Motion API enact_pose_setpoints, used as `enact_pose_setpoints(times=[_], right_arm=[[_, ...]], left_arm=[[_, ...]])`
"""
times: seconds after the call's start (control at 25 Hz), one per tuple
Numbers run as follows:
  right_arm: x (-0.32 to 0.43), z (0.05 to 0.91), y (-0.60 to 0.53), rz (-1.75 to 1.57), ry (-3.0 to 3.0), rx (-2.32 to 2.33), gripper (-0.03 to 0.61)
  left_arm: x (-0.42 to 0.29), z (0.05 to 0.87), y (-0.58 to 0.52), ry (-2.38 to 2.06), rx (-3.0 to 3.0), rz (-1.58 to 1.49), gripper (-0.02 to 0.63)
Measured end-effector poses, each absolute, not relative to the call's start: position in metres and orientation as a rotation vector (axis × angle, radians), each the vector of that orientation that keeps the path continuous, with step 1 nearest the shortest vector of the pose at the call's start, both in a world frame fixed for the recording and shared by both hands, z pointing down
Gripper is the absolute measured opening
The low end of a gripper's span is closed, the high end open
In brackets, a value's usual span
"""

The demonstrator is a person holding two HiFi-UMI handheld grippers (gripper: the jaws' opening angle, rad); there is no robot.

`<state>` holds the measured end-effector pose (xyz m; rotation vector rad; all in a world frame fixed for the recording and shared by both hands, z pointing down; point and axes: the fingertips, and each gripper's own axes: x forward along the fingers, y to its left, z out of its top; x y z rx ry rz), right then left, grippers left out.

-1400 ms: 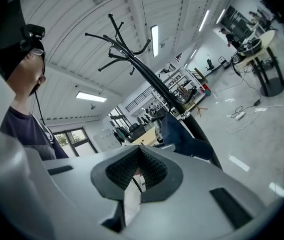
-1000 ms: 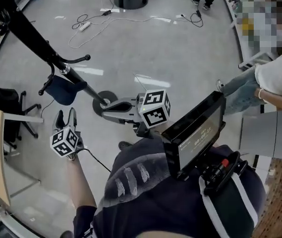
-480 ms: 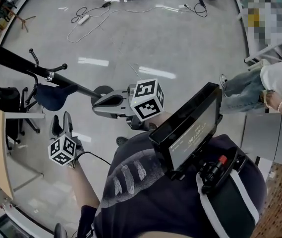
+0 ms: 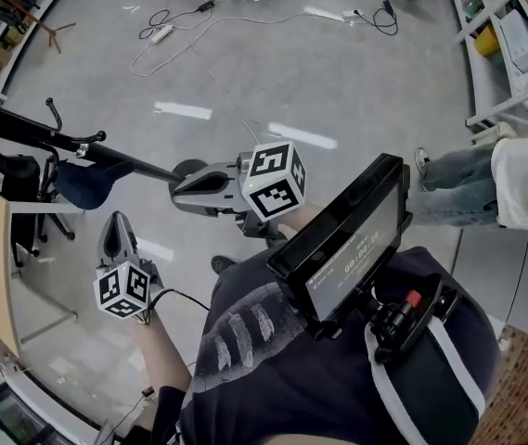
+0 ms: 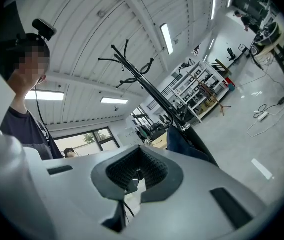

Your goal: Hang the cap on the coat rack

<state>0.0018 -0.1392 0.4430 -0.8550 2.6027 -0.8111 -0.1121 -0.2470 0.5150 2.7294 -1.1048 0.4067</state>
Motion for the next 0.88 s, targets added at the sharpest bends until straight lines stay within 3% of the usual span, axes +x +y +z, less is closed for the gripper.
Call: enact_pose_setpoints(times=[0.52, 0.88], right_arm=[[-0.009, 0.438, -0.129, -0.827, 2.626, -0.737, 0.004], [-0.090, 0.441, -0.105, -0.799, 2.701, -0.741, 0.005]], left_arm=[[-0.112, 0.492, -0.188, -1.098, 2.733, 0.401, 0.008], [-0.173, 0.492, -0.155, -1.031, 2.765, 0.288, 0.008]])
